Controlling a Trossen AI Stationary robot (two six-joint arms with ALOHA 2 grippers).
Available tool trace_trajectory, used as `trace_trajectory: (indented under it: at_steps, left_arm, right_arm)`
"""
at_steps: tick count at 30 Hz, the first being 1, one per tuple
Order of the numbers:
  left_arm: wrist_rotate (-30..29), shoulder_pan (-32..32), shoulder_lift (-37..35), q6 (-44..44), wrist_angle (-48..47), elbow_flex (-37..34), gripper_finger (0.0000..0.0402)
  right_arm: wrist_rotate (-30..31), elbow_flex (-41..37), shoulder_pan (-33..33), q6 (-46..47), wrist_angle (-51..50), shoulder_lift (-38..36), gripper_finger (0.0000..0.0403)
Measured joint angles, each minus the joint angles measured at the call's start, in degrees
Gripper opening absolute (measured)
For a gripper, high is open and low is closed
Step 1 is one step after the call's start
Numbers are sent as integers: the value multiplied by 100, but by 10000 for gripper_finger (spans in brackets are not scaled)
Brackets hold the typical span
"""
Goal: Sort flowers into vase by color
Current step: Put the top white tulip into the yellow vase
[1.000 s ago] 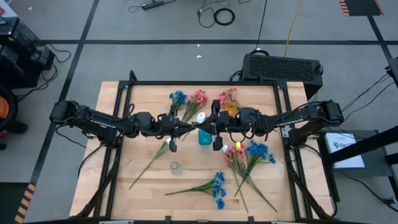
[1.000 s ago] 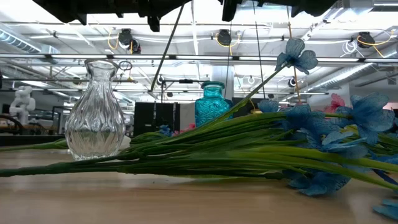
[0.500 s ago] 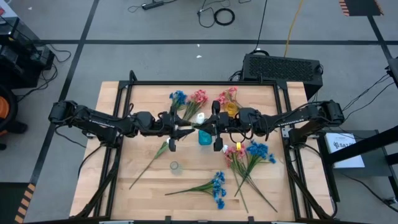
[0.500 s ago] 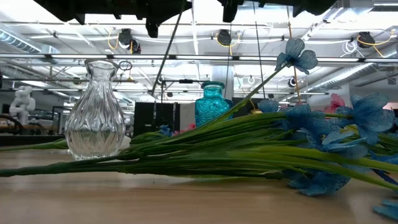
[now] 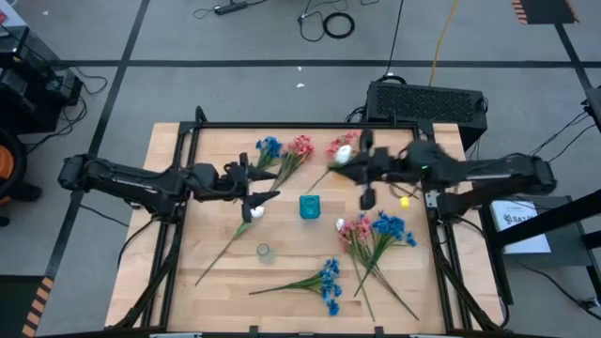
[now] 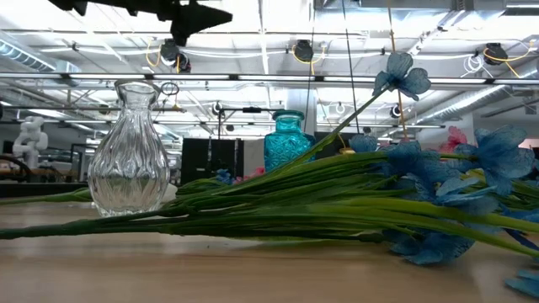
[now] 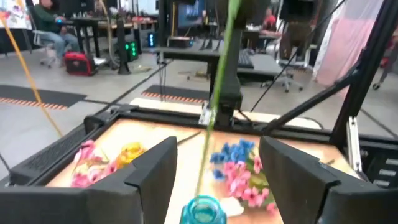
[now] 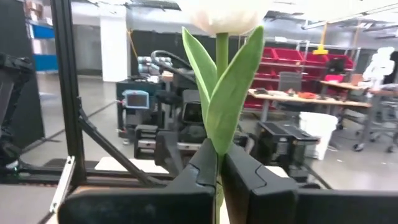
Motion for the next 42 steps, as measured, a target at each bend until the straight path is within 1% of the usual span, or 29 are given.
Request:
trace_trajectory:
  at_steps: [3, 5, 11, 16, 19, 24, 29, 35, 42]
  left_arm:
    - [-17, 0, -12, 32, -298, -1, 234]
    - [-70, 0, 19, 41, -374, -1, 234]
    - [-475, 0, 30, 35, -726, -1, 235]
    - [-564, 4, 30, 35, -902, -1, 235]
    - [-567, 4, 30, 32, -928, -1, 235]
    - [-571, 4, 33, 37, -938, -1, 235]
    - [-676, 4, 118, 144, -1078, -1, 235]
    - [-1034, 4, 319, 150, -1270, -3, 235]
    - [-1075, 11, 557, 196, -1225, -3, 235]
  right_arm:
    - [271, -2, -76, -74, -701, -573, 0]
    - [403, -88, -104, -90, -928, -938, 0]
    - [808, -619, -120, -54, -984, -1956, 0]
    - [1154, -1126, -120, 74, -919, -2476, 0]
    - [1183, -1448, -120, 110, -768, -2631, 0]
    - [1184, -1866, -120, 208, -160, -2716, 0]
    - [1176, -1871, -120, 269, -47, -2760, 0]
    - [1174, -1871, -120, 100, -71, -2798, 0]
    - [1170, -1871, -120, 103, -69, -2806, 0]
